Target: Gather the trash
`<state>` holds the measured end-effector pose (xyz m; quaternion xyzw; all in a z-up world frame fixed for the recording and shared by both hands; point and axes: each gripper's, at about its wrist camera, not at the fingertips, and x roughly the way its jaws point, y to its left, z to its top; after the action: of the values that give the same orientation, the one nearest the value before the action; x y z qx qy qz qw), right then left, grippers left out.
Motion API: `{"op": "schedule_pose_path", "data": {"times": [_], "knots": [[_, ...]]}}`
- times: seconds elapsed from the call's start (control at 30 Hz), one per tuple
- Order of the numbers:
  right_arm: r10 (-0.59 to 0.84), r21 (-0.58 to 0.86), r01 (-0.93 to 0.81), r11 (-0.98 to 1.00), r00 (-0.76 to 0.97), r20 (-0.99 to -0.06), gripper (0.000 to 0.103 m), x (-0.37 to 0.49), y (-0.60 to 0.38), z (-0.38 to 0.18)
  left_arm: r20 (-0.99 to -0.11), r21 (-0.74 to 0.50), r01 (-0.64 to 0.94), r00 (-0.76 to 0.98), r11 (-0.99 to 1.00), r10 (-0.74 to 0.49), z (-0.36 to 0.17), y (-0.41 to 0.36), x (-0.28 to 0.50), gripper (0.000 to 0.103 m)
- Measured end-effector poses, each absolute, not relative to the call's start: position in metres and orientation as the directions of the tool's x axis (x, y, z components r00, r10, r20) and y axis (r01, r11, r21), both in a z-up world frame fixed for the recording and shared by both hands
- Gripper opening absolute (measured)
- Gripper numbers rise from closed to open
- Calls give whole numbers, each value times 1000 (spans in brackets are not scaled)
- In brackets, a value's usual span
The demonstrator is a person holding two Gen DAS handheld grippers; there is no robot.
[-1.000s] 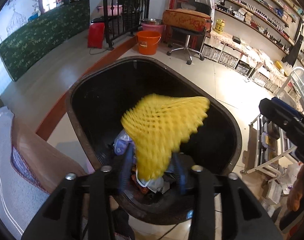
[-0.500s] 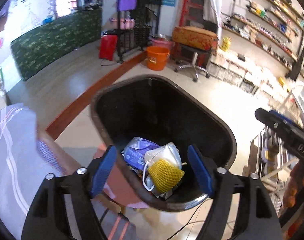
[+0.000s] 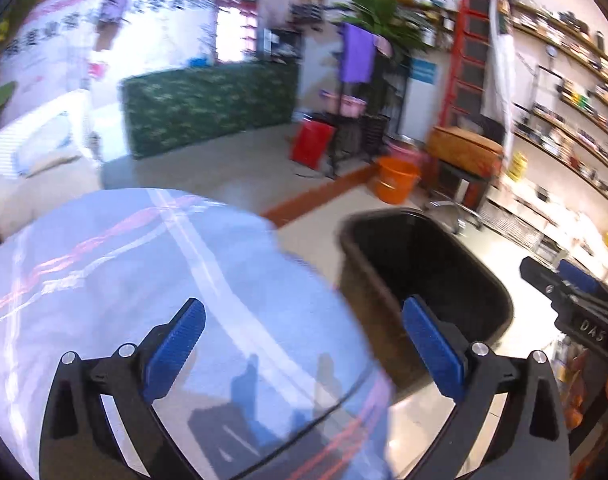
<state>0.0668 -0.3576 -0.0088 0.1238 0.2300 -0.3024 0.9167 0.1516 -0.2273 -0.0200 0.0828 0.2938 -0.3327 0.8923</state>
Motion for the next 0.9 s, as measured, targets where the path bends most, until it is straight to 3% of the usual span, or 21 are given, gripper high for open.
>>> {"op": "schedule_pose_path", "data": {"times": [0.3, 0.5, 0.9], "knots": [[-442, 35, 493, 869, 807, -393, 98, 69, -269, 10, -448, 214, 430, 841, 877, -303, 0, -158, 124, 98], [-404, 35, 449, 893, 832, -379, 98, 54, -234, 16, -431, 105, 402, 843, 910, -323, 18, -108, 107, 98], [-401, 7, 427, 904, 854, -333, 98, 11, -195, 22, -402, 15, 373, 852, 928, -336, 27, -66, 74, 98]]}}
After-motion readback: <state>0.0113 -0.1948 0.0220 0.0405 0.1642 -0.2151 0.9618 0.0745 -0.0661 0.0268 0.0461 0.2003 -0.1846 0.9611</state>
